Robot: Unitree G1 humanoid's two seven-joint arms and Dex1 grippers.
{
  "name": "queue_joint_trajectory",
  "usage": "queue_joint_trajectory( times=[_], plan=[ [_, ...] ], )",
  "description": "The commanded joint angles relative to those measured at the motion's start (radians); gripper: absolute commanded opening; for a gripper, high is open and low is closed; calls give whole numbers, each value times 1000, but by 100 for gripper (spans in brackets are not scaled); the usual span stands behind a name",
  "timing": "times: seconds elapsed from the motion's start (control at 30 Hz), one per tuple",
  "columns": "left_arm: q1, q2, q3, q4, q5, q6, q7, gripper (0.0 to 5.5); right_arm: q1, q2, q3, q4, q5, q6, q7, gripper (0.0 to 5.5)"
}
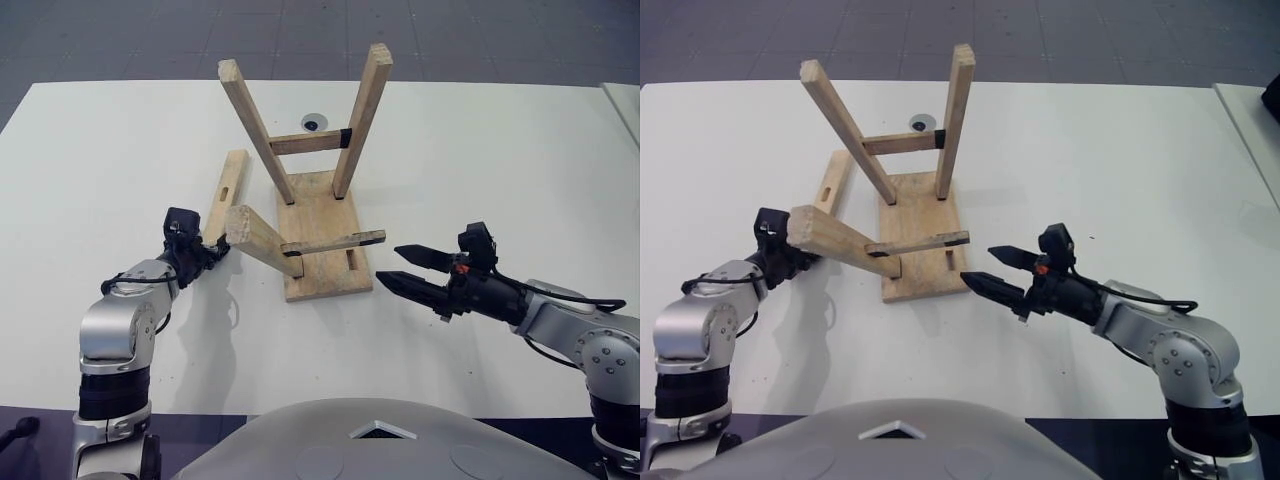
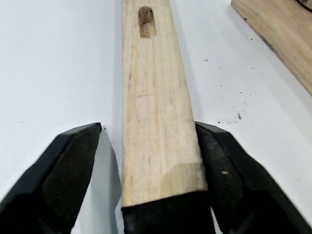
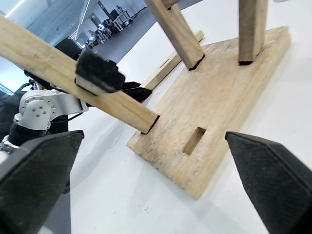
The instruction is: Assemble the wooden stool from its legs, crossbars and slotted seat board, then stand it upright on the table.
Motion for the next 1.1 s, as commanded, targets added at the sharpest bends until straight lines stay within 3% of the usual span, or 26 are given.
queue_joint_trajectory(
  times=[0.03, 0.17, 0.4, 0.53, 0.77, 1.1],
  plan=[
    [-32, -8, 27, 58, 33, 32, 44, 260, -87, 21, -79, 48, -10, -43, -74, 540],
    [-129, -66, 131, 123, 9, -149, 70, 205, -197, 62, -167, 105, 100, -65, -167, 540],
    [-364, -103, 314, 175, -201, -450, -55, 205, -402, 59, -173, 75, 375, -55, -322, 540],
    [-451, -65, 343, 81, -574, -208, -158, 205, -516, 72, -109, 58, 535, -69, -425, 540],
    [-504, 66, 330, 38, -1110, 113, -154, 205, -628, 80, -5, 102, 706, -67, -490, 540],
    [-435, 217, 216, -68, -1359, 181, -251, 205, -714, 83, 110, 206, 810, 3, -456, 540]
  ],
)
